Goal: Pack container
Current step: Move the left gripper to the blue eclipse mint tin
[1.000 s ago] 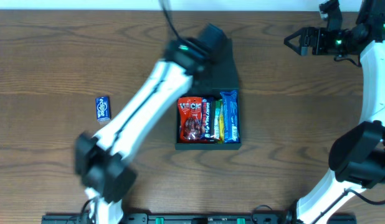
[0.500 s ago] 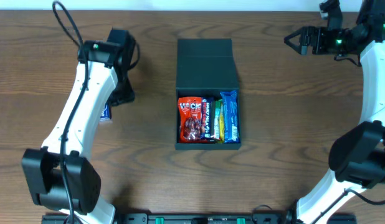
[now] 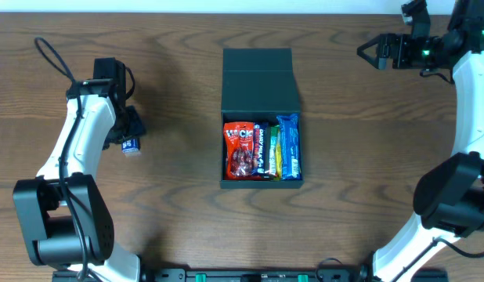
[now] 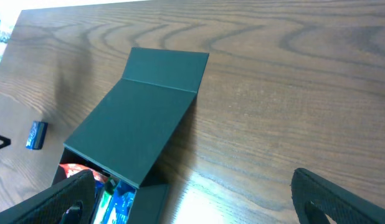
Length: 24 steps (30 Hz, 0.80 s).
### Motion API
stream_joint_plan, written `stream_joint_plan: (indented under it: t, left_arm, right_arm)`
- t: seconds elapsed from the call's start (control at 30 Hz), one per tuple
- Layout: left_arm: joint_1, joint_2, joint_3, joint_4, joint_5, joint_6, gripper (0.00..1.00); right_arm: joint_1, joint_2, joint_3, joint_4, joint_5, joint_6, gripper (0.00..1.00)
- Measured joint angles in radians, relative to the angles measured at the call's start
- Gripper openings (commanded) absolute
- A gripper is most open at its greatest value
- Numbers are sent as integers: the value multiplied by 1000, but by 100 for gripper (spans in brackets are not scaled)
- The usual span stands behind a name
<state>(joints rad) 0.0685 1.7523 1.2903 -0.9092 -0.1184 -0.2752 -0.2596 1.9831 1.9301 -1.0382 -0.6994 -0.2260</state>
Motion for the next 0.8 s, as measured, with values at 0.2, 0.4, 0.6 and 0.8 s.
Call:
stream_joint_plan:
  t: [0.2, 0.4, 0.6, 0.8]
  left_arm:
    - [0, 5, 0, 50, 8, 97, 70]
    - [0, 74, 0, 74, 11, 126, 66]
    - [0, 129, 0, 99, 14, 136, 67]
    - [0, 138, 0, 169, 14, 143, 70]
  right_arm:
    - [0, 0, 0, 0, 0, 0, 99]
    - [0, 0, 0, 0, 0, 0, 99]
    - [0, 0, 0, 2, 0, 0, 99]
    - [0, 0, 0, 3, 0, 0, 99]
